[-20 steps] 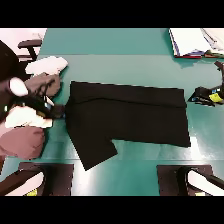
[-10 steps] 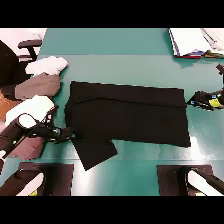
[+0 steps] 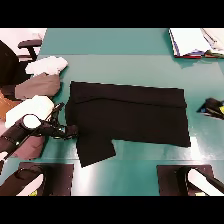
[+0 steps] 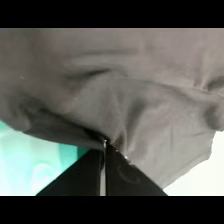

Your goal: Fold the shirts.

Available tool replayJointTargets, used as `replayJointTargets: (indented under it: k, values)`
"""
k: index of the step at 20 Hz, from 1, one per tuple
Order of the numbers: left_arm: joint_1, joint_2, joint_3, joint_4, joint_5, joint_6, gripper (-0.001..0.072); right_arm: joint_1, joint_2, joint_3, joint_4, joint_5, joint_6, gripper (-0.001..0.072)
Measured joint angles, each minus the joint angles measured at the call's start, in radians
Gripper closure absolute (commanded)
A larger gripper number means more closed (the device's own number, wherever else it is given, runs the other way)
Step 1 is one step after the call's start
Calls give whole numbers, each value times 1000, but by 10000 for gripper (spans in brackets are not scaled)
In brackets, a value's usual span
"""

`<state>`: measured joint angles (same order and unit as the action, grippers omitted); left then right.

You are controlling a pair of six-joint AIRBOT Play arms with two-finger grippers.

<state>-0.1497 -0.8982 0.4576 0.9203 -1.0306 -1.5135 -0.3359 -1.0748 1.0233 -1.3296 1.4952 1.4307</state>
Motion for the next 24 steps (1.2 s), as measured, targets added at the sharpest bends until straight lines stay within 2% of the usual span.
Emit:
replayJointTargets:
  k: [5, 7, 9, 10, 12, 13, 14, 17, 24]
  values:
    - [-5, 0, 64, 32, -28, 4, 686, -193, -42, -217, -26, 28, -2, 213]
    - [-5, 0, 73, 36, -32, 5, 686, -223, -71, -298, 4, 4, -3, 266]
    - [-5, 0, 78, 39, -35, 6, 686, -219, -94, -351, 36, -31, -3, 267]
    - [-5, 0, 80, 39, -35, 6, 686, -204, -101, -367, 46, -43, -3, 291]
    - [-5, 0, 82, 40, -40, 6, 688, -159, -109, -388, 63, -52, -3, 508]
    - [-5, 0, 82, 41, -50, 6, 688, -134, -111, -394, 64, -62, -3, 583]
    - [-5, 3, 83, 45, -66, 6, 688, -110, -109, -398, 68, -71, -5, 692]
    - [-5, 60, 83, 75, -122, -3, 688, -54, -58, -406, 60, -93, -13, 697]
    - [-6, 294, 135, 153, -384, -121, 688, -19, 189, -333, -42, 48, -19, 699]
